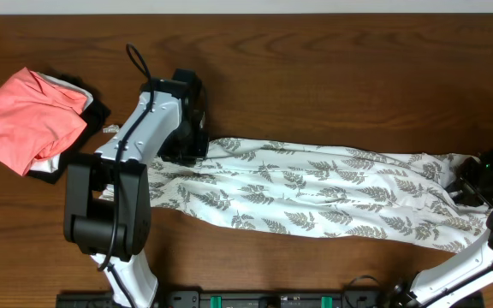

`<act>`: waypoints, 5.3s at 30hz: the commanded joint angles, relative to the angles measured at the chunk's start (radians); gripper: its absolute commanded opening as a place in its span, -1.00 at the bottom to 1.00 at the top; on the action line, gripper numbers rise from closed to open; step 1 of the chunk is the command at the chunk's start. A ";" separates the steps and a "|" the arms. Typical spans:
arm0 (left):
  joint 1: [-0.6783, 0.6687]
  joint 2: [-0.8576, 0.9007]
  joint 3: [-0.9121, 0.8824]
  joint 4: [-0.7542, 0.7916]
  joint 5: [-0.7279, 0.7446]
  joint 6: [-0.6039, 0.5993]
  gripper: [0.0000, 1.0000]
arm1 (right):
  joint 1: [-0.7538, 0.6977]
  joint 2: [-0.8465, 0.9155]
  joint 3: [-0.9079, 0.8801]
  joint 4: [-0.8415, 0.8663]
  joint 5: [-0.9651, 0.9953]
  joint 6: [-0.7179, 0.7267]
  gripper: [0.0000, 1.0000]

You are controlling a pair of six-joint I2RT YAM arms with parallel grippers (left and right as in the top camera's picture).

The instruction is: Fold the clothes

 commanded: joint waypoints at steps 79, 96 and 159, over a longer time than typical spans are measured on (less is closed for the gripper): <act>0.273 0.012 -0.188 0.248 -0.177 -0.056 -0.85 | -0.056 0.031 -0.025 0.071 0.014 0.006 -0.46; 0.289 0.012 -0.188 0.245 -0.177 -0.057 -0.84 | -0.064 0.031 -0.070 0.255 0.106 0.005 -0.42; 0.100 -0.301 -0.213 0.216 0.116 -0.060 -0.48 | 0.143 -0.243 0.204 -0.225 0.022 -0.061 -0.27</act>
